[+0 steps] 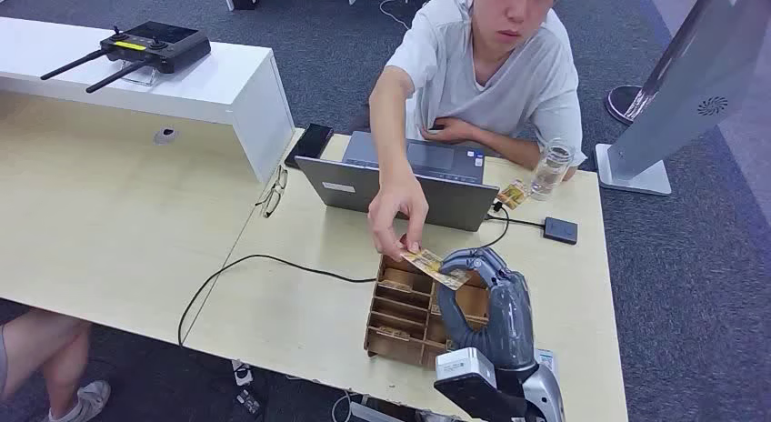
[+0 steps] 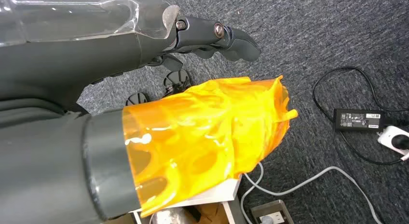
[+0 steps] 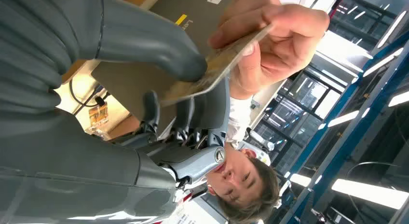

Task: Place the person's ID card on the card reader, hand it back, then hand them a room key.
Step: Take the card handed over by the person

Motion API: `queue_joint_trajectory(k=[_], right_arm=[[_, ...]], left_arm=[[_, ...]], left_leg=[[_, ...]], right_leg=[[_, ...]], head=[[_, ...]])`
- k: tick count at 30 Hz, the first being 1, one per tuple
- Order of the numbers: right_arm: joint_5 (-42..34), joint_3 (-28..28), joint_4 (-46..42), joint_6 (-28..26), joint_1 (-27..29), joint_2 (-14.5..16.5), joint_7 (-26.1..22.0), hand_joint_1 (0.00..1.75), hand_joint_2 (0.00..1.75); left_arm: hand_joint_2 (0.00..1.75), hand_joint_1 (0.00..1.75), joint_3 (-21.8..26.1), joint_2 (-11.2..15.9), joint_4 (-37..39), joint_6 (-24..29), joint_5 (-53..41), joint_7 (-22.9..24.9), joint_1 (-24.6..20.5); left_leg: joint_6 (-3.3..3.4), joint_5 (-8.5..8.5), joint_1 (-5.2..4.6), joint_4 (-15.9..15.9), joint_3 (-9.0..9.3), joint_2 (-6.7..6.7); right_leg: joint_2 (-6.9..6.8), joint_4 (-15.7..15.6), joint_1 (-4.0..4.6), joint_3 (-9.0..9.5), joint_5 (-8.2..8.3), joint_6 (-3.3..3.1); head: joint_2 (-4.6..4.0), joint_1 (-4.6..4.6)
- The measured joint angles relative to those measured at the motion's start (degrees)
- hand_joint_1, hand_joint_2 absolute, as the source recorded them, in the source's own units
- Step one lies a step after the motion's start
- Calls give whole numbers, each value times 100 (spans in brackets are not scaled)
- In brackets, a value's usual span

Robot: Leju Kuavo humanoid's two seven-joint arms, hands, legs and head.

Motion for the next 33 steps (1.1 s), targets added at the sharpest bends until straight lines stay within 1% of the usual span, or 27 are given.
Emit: queue_joint_trajectory(k=[13, 17, 20, 26, 33], right_arm=[[9, -28, 10, -6, 4, 12, -1, 175, 175], [-174, -31, 10, 139, 7, 14, -52, 175, 175], [-578, -31, -13, 387, 10, 14, -146, 175, 175], [-1684, -34, -137, 1022, 38, -18, -283, 175, 175], [-3139, -201, -212, 1822, 261, -233, -408, 175, 175]], left_arm=[[0, 0, -2, 0, 0, 0, 1, -9, -1], [0, 0, -2, -1, 0, 0, 22, -11, -1], [0, 0, -2, -2, 0, -3, 58, -36, 0], [0, 0, -2, -4, 0, -12, 124, -129, 5], [0, 0, -2, -9, 0, -7, 196, -245, 21]], left_leg=[[0, 0, 0, 0, 0, 0], [0, 0, 0, 0, 0, 0], [0, 0, 0, 0, 0, 0], [0, 0, 0, 1, 0, 0], [1, -1, 0, 1, -1, -1]], right_leg=[[0, 0, 0, 0, 0, 0], [0, 0, 0, 0, 0, 0], [0, 0, 0, 0, 0, 0], [0, 0, 0, -1, 0, 0], [-1, -1, 0, -1, 0, 0]], head=[[0, -1], [0, -1], [0, 0], [0, -1], [0, 0]])
